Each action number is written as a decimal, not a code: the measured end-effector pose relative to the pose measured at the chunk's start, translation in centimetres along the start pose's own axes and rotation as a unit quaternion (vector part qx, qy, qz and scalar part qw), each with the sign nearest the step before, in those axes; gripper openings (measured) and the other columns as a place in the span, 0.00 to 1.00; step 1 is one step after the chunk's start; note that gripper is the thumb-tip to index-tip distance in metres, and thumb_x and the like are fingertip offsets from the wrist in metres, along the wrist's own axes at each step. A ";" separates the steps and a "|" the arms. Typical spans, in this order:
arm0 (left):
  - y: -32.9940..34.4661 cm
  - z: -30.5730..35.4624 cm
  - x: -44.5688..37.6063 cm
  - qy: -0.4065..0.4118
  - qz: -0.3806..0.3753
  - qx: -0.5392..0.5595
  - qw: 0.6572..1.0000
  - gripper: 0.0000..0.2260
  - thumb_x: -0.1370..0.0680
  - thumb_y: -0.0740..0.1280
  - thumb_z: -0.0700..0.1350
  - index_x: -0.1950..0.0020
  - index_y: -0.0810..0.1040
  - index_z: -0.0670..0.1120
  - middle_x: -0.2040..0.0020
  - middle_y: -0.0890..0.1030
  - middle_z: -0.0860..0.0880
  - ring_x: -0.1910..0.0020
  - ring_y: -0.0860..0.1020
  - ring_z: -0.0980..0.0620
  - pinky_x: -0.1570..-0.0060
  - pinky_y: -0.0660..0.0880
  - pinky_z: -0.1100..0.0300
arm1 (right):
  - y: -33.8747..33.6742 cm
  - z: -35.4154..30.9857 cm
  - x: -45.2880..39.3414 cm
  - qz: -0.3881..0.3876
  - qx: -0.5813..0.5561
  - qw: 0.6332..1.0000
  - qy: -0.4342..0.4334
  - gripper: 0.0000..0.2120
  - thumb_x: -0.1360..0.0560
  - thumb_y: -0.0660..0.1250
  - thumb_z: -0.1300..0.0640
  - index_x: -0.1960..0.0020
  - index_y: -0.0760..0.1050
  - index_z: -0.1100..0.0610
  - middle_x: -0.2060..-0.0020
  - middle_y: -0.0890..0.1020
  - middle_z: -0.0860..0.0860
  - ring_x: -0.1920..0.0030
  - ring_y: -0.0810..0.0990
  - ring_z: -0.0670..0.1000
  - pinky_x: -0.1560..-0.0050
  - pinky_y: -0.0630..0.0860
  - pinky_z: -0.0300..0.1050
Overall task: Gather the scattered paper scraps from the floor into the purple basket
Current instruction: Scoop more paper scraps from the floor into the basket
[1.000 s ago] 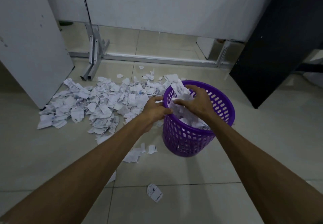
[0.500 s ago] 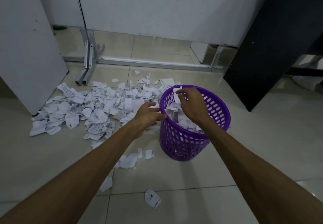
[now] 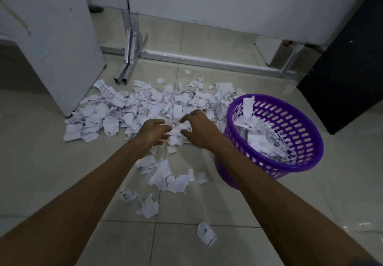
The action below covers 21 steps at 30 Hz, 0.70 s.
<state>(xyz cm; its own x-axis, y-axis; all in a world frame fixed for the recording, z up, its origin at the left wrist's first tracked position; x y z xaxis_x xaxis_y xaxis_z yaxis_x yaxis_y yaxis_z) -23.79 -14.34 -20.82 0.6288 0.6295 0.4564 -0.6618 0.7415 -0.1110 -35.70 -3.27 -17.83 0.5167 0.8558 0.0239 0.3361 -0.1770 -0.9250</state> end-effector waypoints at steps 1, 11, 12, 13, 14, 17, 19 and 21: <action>-0.9 -0.7 -0.8 -0.004 0.006 0.002 1.000 0.19 0.25 0.72 0.44 0.35 0.75 0.45 0.48 0.82 0.44 0.56 0.81 0.49 0.61 0.75 0.60 | 1.4 1.2 -0.5 -0.022 0.004 0.999 0.031 0.23 0.23 0.68 0.48 0.30 0.70 0.53 0.30 0.67 0.59 0.30 0.68 0.59 0.32 0.69 0.54; -6.6 -7.6 -7.3 0.035 0.131 -0.020 0.990 0.19 0.25 0.72 0.43 0.35 0.75 0.46 0.37 0.77 0.46 0.42 0.76 0.48 0.39 0.74 0.52 | 9.5 7.5 -5.7 -0.009 -0.072 0.980 0.188 0.54 0.34 0.74 0.33 0.20 0.46 0.45 0.22 0.36 0.53 0.21 0.39 0.59 0.27 0.53 0.71; -7.0 -8.3 -7.8 0.042 0.150 -0.039 0.987 0.20 0.26 0.72 0.43 0.35 0.75 0.47 0.37 0.77 0.46 0.43 0.75 0.50 0.41 0.73 0.55 | 10.1 7.6 -6.6 0.001 -0.080 0.978 0.193 0.55 0.35 0.74 0.32 0.20 0.44 0.43 0.22 0.33 0.53 0.22 0.37 0.59 0.29 0.51 0.73; -7.4 -8.9 -8.2 0.050 0.164 -0.056 0.984 0.21 0.26 0.73 0.43 0.34 0.74 0.47 0.37 0.76 0.46 0.43 0.75 0.51 0.42 0.72 0.56 | 10.6 7.7 -7.3 0.005 -0.087 0.978 0.191 0.57 0.36 0.74 0.31 0.21 0.42 0.41 0.23 0.30 0.52 0.22 0.35 0.60 0.30 0.50 0.75; -7.7 -9.4 -8.4 0.055 0.179 -0.071 0.980 0.23 0.26 0.73 0.44 0.33 0.73 0.46 0.36 0.76 0.46 0.42 0.74 0.50 0.42 0.72 0.56 | 11.1 7.8 -7.9 0.000 -0.092 0.979 0.183 0.57 0.37 0.73 0.30 0.21 0.40 0.40 0.24 0.28 0.52 0.22 0.34 0.61 0.31 0.49 0.76; -8.7 -10.8 -9.7 0.035 0.205 -0.074 0.975 0.28 0.27 0.74 0.47 0.29 0.70 0.46 0.33 0.74 0.46 0.37 0.73 0.46 0.39 0.72 0.53 | 13.9 7.6 -9.5 -0.054 -0.085 0.980 0.174 0.53 0.36 0.65 0.24 0.22 0.39 0.37 0.23 0.29 0.50 0.22 0.34 0.61 0.30 0.46 0.77; -8.5 -11.5 -10.3 0.026 0.189 -0.050 0.980 0.29 0.27 0.74 0.48 0.28 0.69 0.47 0.31 0.73 0.47 0.39 0.73 0.51 0.42 0.71 0.56 | 16.0 7.4 -9.4 -0.088 -0.046 0.980 0.174 0.50 0.36 0.56 0.19 0.22 0.41 0.37 0.21 0.34 0.50 0.22 0.36 0.60 0.30 0.41 0.77; -8.0 -11.7 -10.4 0.039 0.176 -0.048 0.982 0.29 0.28 0.75 0.47 0.28 0.70 0.47 0.33 0.74 0.48 0.44 0.73 0.55 0.46 0.70 0.60 | 17.2 6.8 -8.6 -0.092 -0.009 0.982 0.165 0.49 0.35 0.53 0.19 0.21 0.43 0.38 0.20 0.40 0.50 0.21 0.38 0.59 0.31 0.38 0.75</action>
<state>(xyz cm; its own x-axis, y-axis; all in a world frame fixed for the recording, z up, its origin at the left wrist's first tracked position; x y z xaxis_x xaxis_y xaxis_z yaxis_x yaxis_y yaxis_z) -20.29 -24.10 -35.00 0.4004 0.8639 0.3056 -0.8047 0.4910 -0.3338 -39.74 -10.36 -36.57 0.6725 0.6703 0.3136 0.4596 -0.0461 -0.8869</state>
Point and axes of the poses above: each hand's wrist, its own x-axis away from the middle knuckle, its own y-axis out of the palm, z = x × y, the point moved 5 cm from there along -x, towards the middle knuckle
